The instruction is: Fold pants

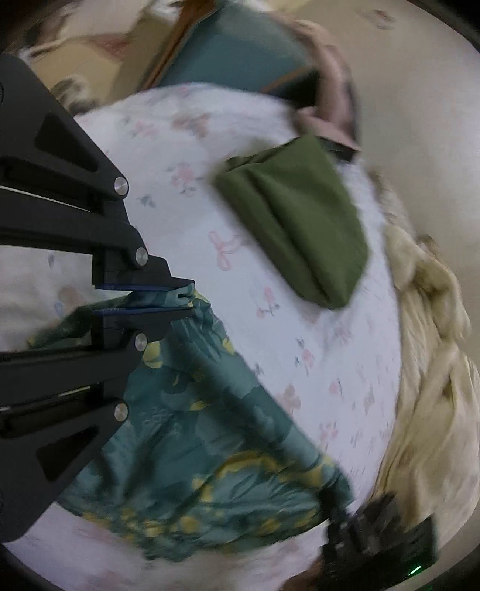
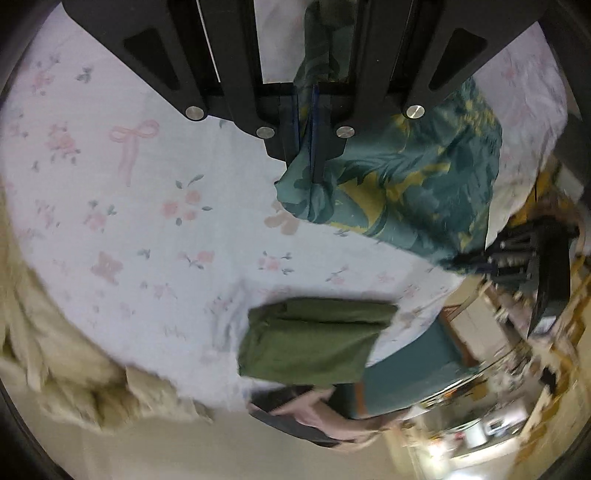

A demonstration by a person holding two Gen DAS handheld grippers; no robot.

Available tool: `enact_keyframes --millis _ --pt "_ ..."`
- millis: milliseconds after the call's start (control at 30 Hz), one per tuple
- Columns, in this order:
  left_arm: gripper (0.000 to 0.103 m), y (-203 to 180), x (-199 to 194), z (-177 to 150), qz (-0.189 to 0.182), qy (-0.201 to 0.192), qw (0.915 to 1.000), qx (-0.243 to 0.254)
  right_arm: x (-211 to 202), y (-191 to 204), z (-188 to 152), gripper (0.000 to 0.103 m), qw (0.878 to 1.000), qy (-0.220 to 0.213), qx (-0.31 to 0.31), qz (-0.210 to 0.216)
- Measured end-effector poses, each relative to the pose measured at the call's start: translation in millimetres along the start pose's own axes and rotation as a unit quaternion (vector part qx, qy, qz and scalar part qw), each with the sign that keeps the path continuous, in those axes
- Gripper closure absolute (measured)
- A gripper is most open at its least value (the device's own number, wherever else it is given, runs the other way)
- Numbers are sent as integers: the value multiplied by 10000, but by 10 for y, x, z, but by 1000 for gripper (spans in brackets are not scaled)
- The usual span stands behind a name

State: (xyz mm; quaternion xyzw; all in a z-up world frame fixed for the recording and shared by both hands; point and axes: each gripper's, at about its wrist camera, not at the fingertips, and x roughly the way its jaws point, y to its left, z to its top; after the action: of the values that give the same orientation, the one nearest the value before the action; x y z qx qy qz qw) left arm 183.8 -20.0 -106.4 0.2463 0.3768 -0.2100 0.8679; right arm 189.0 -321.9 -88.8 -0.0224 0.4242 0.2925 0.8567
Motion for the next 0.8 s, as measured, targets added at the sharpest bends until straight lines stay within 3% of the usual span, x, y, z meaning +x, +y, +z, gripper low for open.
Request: enact_keyframes --millis 100,200,367,533,700,800 --pt "98 -116 -249 -139 -36 -259 9989 382 -239 184 -114 100 9991 -265 -328 0" --pt "98 -231 -384 -228 -48 -345 9968 716 -378 363 -248 100 9985 -211 -503 -48" --pt "98 -584 -594 -525 -206 -325 9856 1646 -451 657 -580 100 9943 279 -984 -312" --pt "98 -1032 -591 -954 -379 98 9634 2652 -351 863 -988 100 9834 975 -1414 -580" --pt "95 -1194 -566 -1106 -649 629 9582 2716 -262 965 -1183 98 9736 1433 -1546 -871" --pt "88 -1154 -666 -1150 -1008 1033 9529 2666 -320 927 -1196 86 9688 1835 -1355 -972"
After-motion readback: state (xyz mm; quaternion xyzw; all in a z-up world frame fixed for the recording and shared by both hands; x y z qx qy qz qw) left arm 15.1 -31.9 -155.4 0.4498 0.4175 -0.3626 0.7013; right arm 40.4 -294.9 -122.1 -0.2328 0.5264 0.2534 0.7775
